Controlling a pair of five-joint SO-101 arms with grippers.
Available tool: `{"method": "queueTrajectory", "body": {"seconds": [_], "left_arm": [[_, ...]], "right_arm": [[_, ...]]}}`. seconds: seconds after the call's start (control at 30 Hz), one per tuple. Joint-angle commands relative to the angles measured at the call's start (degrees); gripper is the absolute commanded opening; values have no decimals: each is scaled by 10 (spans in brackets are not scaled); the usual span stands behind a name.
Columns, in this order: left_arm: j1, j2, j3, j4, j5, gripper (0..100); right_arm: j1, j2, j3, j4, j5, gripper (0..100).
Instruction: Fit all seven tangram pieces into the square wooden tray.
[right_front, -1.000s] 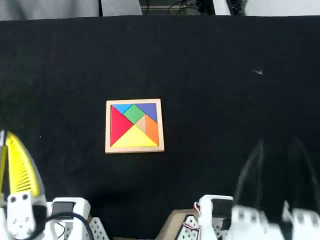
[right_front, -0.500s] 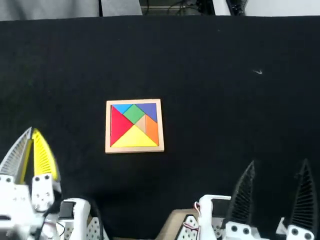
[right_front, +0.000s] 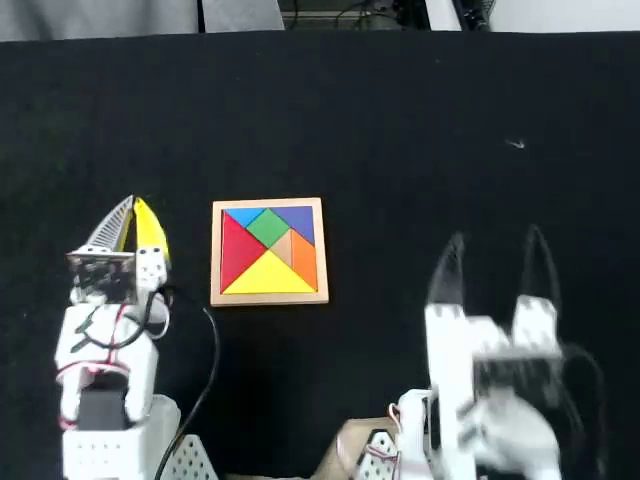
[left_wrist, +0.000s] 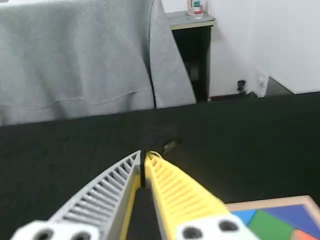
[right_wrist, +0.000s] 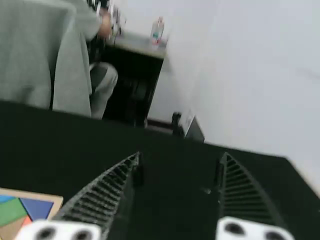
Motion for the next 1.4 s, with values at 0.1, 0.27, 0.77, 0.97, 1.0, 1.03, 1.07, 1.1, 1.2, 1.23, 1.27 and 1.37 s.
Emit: {"method": "queueTrajectory", "body": {"seconds": [0.1, 0.27, 0.77, 0.97, 1.0, 1.03, 1.07, 1.1, 1.2, 1.23, 1.27, 1.37], "left_arm": [[-53, 11, 93, -79, -2, 33], [-38, 12, 93, -14, -2, 34], [-28, 11, 92, 226, 140, 33], [-28, 11, 93, 232, 185, 33], [-28, 11, 93, 242, 184, 33], [-28, 11, 93, 260, 183, 33], [-23, 11, 93, 280, 183, 33], [-22, 11, 93, 303, 183, 33], [-22, 11, 93, 349, 172, 34], [-22, 11, 93, 360, 150, 34], [-22, 11, 93, 375, 117, 34], [-22, 11, 93, 414, -1, 31]], "right_arm": [[5, -48, 288, -234, -3, 237], [4, -48, 384, -326, -3, 237], [2, -48, 477, -287, -309, 237], [2, -48, 477, -171, -314, 237], [2, -48, 477, -148, -314, 237], [2, -48, 477, -121, -314, 237], [2, -48, 477, -94, -314, 237], [2, -48, 477, -65, -314, 237], [2, -48, 477, 24, -314, 237], [2, -48, 477, 58, -314, 237], [3, -49, 477, 68, -314, 234], [5, -46, 477, 63, -314, 234]]}}
